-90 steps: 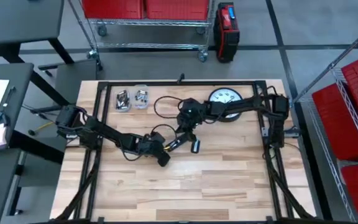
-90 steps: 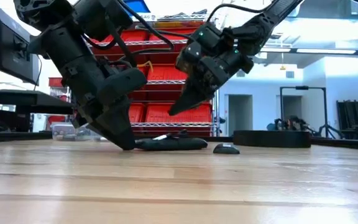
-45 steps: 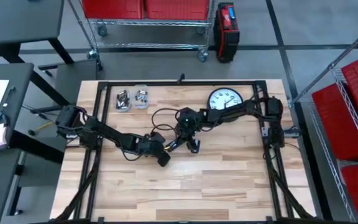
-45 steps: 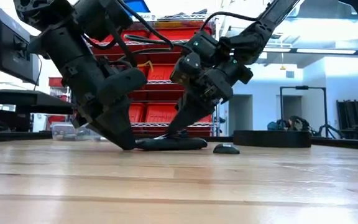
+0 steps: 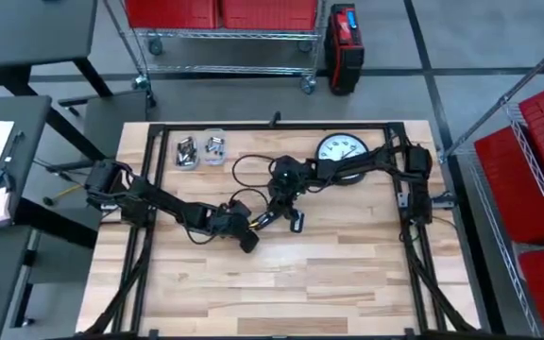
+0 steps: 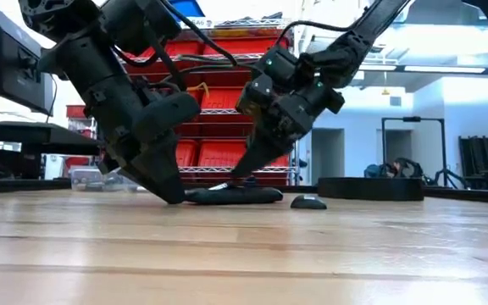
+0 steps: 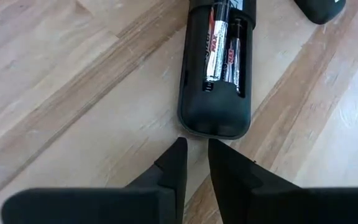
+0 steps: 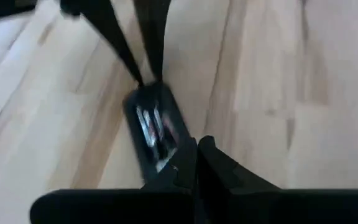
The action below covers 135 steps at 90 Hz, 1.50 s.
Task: Insert battery
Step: Insert the silver battery into the remote battery compartment
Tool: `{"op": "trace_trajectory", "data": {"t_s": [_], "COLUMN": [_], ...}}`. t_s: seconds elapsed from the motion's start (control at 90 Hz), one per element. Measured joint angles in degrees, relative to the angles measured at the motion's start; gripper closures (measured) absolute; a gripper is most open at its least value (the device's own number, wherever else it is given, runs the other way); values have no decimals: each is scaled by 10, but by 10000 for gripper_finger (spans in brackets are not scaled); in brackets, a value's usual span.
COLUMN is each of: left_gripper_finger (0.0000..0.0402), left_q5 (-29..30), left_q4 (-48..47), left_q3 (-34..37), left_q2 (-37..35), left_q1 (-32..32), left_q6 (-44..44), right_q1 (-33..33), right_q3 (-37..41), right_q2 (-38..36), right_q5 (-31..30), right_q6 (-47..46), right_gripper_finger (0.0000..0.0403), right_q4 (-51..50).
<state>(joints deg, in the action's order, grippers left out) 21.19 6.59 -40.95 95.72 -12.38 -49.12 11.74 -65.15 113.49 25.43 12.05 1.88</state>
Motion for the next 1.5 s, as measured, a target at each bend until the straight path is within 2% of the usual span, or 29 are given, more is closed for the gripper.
{"op": "trace_trajectory", "data": {"t_s": [0.344,0.633,0.989,1.5], "left_gripper_finger": [355,355,354,354], "left_q5": [0,0,0,0], "left_q4": [-1,0,1,3], "left_q3": [0,0,0,0], "left_q2": [0,0,0,0], "left_q1": [0,0,0,1], "left_q6": [1,0,-1,-2], "right_q1": [-32,-33,-24,-36], "right_q3": [0,-3,-45,-50], "right_q2": [19,36,39,53], "right_q5": [-1,4,-43,-52], "right_q6": [0,-1,-105,-136], "right_gripper_finger": [403,403,403,403], "right_q4": [15,7,-42,-95]}}
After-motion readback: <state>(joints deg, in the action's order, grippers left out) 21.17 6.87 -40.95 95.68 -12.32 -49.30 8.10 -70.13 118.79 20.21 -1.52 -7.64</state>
